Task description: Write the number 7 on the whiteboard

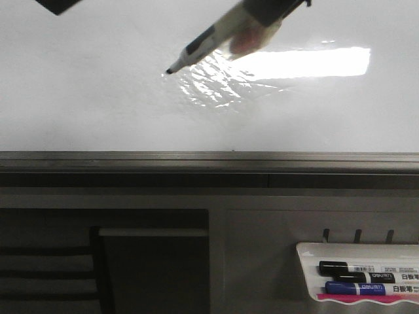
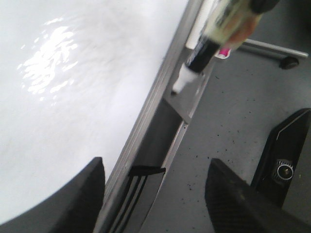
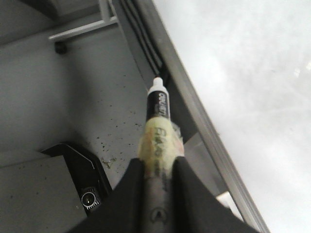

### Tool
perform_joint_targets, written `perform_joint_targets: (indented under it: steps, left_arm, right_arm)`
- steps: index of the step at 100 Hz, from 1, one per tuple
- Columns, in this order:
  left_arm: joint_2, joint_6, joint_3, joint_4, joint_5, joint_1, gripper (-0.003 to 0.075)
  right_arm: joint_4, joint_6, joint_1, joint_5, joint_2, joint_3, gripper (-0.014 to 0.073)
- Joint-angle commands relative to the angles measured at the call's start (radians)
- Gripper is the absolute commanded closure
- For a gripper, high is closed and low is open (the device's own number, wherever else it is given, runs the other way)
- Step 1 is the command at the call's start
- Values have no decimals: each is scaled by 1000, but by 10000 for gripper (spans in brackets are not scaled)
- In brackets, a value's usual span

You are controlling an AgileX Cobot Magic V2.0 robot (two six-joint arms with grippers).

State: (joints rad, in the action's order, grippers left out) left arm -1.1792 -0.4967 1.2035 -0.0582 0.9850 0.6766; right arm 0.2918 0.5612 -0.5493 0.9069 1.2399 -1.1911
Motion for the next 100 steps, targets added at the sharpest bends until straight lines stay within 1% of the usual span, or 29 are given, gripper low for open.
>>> perform_joint_targets:
  steps: [1, 6, 11, 20, 25, 30, 39, 45, 50, 56, 63, 79, 90, 100]
  left_arm:
    - [71, 91, -6, -1, -26, -53, 300]
    - [103, 113, -33, -1, -37, -84, 300]
    - [138, 140, -75, -1, -60, -113, 300]
    - [203, 165, -142, -5, -97, -154, 300]
    - [231, 167, -180, -5, -122, -168, 300]
    - [251, 167, -205, -5, -150, -174, 300]
    - [266, 167, -233, -5, -201, -175, 300]
    - [266, 167, -238, -5, -210, -175, 300]
    - [259, 167, -238, -5, -213, -175, 300]
    - [253, 167, -238, -5, -217, -175, 300]
    - [244, 167, -238, -5, -219, -175, 300]
    - [240, 167, -238, -5, -219, -175, 300]
    - [240, 167, -238, -5, -219, -175, 300]
    - [240, 167, -238, -4, -219, -175, 300]
  right_arm:
    - [-129, -250, 7, -29, -58, -45, 646]
    - [-200, -362, 7, -47, -78, -24, 646]
    - [-226, -422, 8, -120, -106, 34, 647]
    - [-219, -424, 11, -292, -159, 146, 647]
    - [-219, -424, 11, -432, -172, 210, 647]
    - [-219, -424, 11, -532, -177, 257, 647]
    - [-219, -422, 11, -638, -164, 314, 647]
    - [-201, -424, 19, -625, -137, 307, 647]
    - [-157, -424, 39, -603, -111, 287, 647]
    - [-104, -424, 75, -536, -78, 241, 647]
    - [-98, -419, 107, -466, -46, 198, 647]
    - [-85, -419, 103, -527, -21, 196, 647]
    - [-85, -419, 105, -535, -3, 194, 647]
    - [-89, -419, 134, -520, 7, 194, 647]
